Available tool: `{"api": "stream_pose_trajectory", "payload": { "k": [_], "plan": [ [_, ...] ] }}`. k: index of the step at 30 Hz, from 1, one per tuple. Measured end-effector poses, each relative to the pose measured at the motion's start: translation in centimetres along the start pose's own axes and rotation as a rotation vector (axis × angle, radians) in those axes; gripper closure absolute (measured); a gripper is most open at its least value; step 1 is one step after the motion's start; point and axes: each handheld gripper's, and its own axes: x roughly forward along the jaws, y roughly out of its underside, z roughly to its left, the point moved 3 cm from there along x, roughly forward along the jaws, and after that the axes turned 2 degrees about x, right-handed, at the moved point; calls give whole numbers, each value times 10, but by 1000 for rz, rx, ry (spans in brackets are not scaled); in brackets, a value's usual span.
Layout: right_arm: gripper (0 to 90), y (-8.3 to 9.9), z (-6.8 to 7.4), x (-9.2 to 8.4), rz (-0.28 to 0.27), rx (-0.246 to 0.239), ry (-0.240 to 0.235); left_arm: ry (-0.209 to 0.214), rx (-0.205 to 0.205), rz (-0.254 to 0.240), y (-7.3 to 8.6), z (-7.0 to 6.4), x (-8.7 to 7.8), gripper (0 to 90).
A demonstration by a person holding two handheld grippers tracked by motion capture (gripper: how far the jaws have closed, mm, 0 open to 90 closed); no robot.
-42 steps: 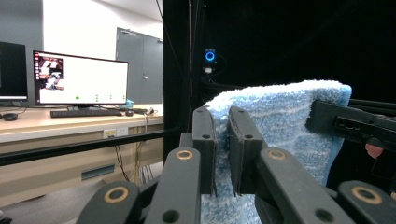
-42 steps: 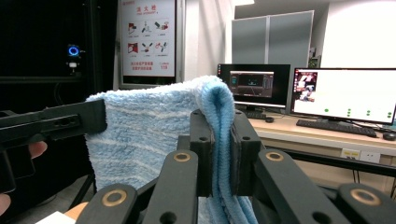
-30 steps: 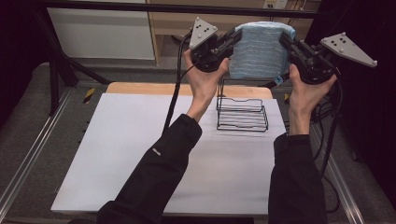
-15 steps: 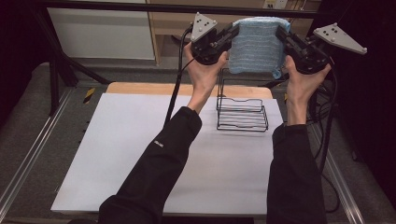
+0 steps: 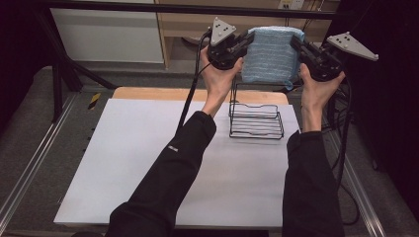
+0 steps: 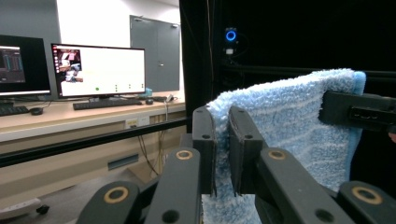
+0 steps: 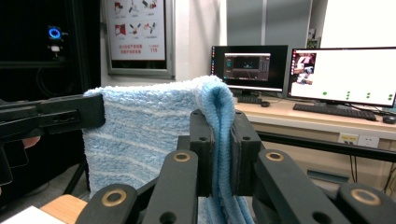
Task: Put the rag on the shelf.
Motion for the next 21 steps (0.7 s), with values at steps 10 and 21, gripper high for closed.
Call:
{"api": "stream_pose_trajectory", "payload": {
  "k": [10, 21],
  "plan": [
    [829, 16, -11, 4, 25, 12, 0, -1, 41, 50, 14, -1, 9, 823],
    [828, 37, -15, 1, 49, 37, -9, 27, 60, 91, 32, -3, 7, 822]
  ]
}}
